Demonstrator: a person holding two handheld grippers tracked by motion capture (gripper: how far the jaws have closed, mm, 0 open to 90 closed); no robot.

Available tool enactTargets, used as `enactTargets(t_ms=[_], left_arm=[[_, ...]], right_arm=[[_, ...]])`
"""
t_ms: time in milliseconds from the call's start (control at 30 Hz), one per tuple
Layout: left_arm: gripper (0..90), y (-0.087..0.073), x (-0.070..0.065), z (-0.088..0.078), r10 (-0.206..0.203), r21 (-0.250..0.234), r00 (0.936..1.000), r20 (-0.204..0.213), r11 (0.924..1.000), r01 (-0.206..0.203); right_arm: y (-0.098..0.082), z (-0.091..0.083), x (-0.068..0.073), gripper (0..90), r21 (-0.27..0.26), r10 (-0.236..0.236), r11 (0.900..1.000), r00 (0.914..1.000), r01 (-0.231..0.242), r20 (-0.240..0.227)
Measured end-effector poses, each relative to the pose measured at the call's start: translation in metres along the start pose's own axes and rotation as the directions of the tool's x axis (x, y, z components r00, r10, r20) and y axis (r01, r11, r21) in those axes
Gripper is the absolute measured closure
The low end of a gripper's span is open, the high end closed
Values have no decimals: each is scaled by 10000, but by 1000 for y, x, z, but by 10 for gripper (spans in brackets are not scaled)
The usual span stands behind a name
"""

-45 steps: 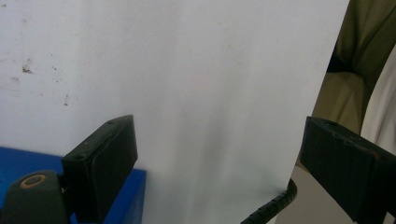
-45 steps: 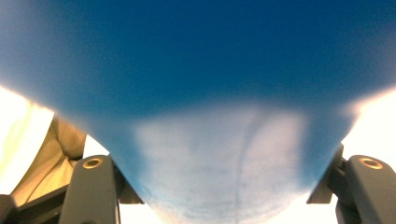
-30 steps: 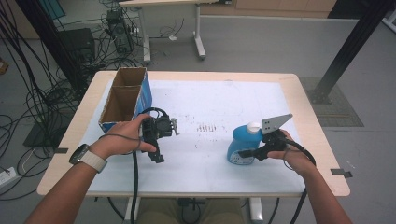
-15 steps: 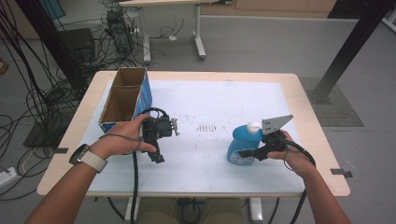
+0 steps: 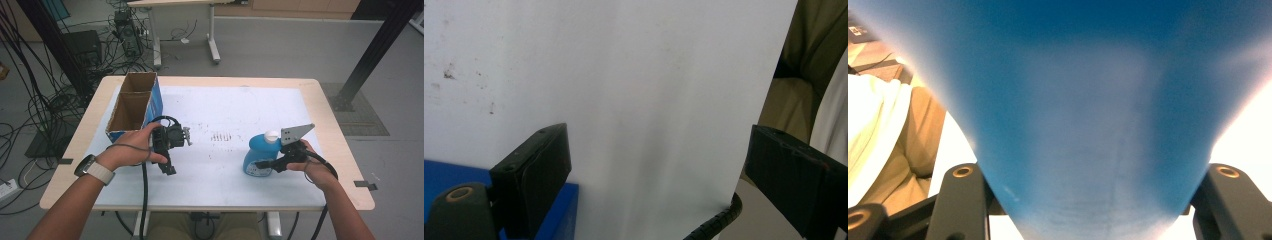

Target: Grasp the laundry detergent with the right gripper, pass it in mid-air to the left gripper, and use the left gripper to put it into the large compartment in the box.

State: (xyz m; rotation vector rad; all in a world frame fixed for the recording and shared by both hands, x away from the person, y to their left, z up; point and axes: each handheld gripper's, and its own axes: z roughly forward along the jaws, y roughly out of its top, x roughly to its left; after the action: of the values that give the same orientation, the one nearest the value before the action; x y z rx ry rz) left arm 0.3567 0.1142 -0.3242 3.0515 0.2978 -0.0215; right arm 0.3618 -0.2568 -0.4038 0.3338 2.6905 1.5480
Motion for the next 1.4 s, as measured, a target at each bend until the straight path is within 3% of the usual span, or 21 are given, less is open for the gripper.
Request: enactTargets(t_ms=[1400], left_arm=[[116, 0, 0, 0, -7, -61, 10000, -35, 10000, 7]], right_arm=[[-1, 0, 0, 433, -81, -111, 9999, 9999, 112, 86]])
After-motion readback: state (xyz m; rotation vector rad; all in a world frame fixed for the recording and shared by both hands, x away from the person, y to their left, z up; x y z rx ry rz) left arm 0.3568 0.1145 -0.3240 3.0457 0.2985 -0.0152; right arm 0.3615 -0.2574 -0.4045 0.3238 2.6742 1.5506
